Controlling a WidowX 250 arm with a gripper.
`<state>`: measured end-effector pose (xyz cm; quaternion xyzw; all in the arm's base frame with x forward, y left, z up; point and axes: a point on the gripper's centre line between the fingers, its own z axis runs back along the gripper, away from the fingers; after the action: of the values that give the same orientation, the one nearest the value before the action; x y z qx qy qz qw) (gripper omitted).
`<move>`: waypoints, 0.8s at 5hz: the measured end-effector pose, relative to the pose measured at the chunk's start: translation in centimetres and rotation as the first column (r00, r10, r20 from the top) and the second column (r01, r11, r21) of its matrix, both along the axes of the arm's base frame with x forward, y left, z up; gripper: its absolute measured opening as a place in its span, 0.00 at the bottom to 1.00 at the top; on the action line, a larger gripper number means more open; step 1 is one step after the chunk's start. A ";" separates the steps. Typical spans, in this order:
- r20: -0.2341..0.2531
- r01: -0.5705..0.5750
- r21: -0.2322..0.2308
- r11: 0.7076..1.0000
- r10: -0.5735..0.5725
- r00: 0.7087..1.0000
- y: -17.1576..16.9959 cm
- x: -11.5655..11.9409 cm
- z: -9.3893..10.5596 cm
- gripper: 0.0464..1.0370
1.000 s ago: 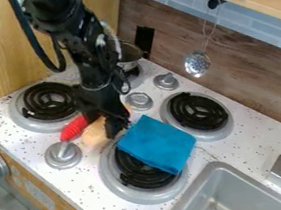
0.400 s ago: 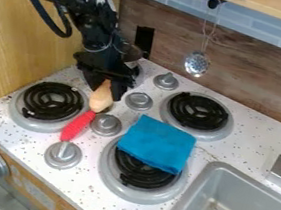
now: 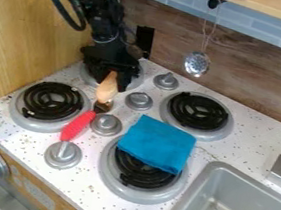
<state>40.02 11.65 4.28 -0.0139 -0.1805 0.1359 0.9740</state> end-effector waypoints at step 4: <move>-0.003 0.036 -0.037 0.999 -0.036 0.999 -4.5 4.3 0.1 0.63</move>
<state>44.35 7.12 4.38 -0.0350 -0.1761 0.1219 0.9762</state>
